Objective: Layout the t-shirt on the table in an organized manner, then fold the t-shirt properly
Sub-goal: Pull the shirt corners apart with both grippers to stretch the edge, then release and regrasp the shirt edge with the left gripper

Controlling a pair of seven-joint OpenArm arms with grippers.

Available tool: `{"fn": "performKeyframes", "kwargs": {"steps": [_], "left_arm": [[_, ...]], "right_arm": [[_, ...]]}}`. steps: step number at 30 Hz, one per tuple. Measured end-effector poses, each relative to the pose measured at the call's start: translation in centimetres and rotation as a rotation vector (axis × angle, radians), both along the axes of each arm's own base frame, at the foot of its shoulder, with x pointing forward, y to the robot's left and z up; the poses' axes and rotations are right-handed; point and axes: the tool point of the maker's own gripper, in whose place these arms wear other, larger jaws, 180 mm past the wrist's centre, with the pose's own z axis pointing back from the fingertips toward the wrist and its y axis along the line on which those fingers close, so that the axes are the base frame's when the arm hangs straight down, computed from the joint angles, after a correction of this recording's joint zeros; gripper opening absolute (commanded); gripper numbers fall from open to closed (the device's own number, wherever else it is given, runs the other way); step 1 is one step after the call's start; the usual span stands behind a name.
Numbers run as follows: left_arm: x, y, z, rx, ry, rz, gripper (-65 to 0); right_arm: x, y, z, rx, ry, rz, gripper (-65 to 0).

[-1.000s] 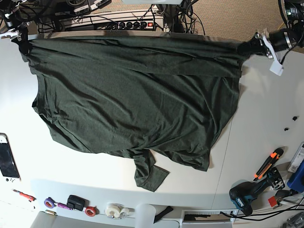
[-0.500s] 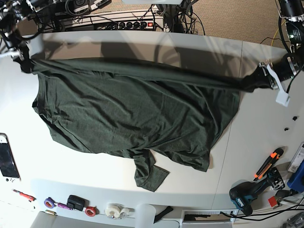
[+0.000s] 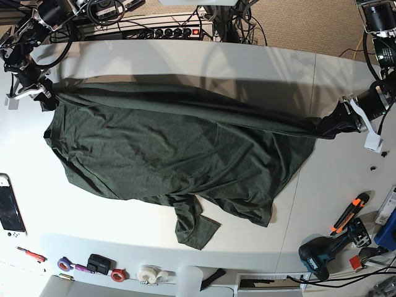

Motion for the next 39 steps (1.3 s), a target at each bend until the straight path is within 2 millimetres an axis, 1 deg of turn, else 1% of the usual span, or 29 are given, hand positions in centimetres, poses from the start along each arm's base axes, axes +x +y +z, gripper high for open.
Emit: {"fn": "performKeyframes", "kwargs": {"steps": [5, 9, 12, 14, 16, 18, 21, 23, 24, 26, 27, 28, 30, 31, 32, 36, 39], "left_arm": [[0.4, 0.6, -0.9, 0.07, -0.001, 0.027, -65.0], [0.7, -0.1, -2.1, 0.106, 0.013, 0.028, -65.0], [1.0, -0.8, -3.1, 0.171, 0.031, -0.013, -65.0], [1.7, -1.3, -3.3, 0.211, 0.019, -0.031, -65.0], [2.9, -1.2, -3.7, 0.24, 0.037, 0.015, -65.0], [3.4, -1.2, -4.4, 0.297, 0.046, 0.024, -65.0], [3.4, -1.7, -5.4, 0.36, 0.053, -0.003, -65.0], [3.1, -2.3, -5.8, 0.364, 0.058, -0.025, -65.0], [3.0, -2.6, -5.9, 0.363, 0.059, -0.034, -62.4], [2.9, -2.9, -6.0, 0.363, 0.062, -0.045, -46.6], [2.9, -2.9, -6.0, 0.362, 0.062, -0.045, -40.1], [2.9, -2.9, -6.0, 0.362, 0.06, -0.043, -36.5], [3.0, -2.8, -6.0, 0.362, 0.062, -0.04, -36.0], [3.0, -2.8, -6.0, 0.363, 0.062, -0.04, -36.0], [3.0, -2.8, -6.0, 0.363, 0.062, -0.04, -36.0], [3.0, -2.9, -6.0, 0.362, 0.062, -0.04, -36.0], [3.2, -2.9, -5.8, 0.362, 0.056, -0.039, -36.0]], "right_arm": [[-0.6, -0.4, -0.8, -0.016, 0.058, -0.016, -65.0], [-0.8, -0.6, -1.1, -0.016, 0.077, -0.029, -65.0], [-0.7, -0.7, -1.0, -0.017, 0.072, -0.033, -65.0], [-0.7, -0.7, -1.0, -0.017, 0.07, -0.036, -65.0], [-0.7, -0.7, -1.0, -0.017, 0.071, -0.037, -65.0], [-0.7, -0.7, -1.1, -0.019, 0.073, -0.036, -65.0], [-0.9, -0.9, -1.3, -0.031, 0.088, -0.038, -65.0], [-1.0, -1.0, -1.3, -0.035, 0.092, -0.039, -65.0], [-1.0, -1.0, -1.3, -0.036, 0.091, -0.041, -65.0], [-1.0, -1.0, -1.3, -0.036, 0.091, -0.041, -65.0], [-0.9, -1.0, -1.3, -0.036, 0.091, -0.041, -65.0], [-0.9, -1.0, -1.3, -0.036, 0.091, -0.041, -60.9], [-0.9, -1.1, -1.2, -0.039, 0.083, -0.045, -44.0], [-0.8, -1.1, -1.1, -0.037, 0.078, -0.045, -38.3], [-0.7, -1.1, -1.0, -0.037, 0.067, -0.045, -36.4], [-0.5, -1.3, -0.7, -0.045, 0.05, -0.057, -36.4], [0.0, -1.4, 0.0, -0.026, 0.008, -0.066, -36.4]]}}
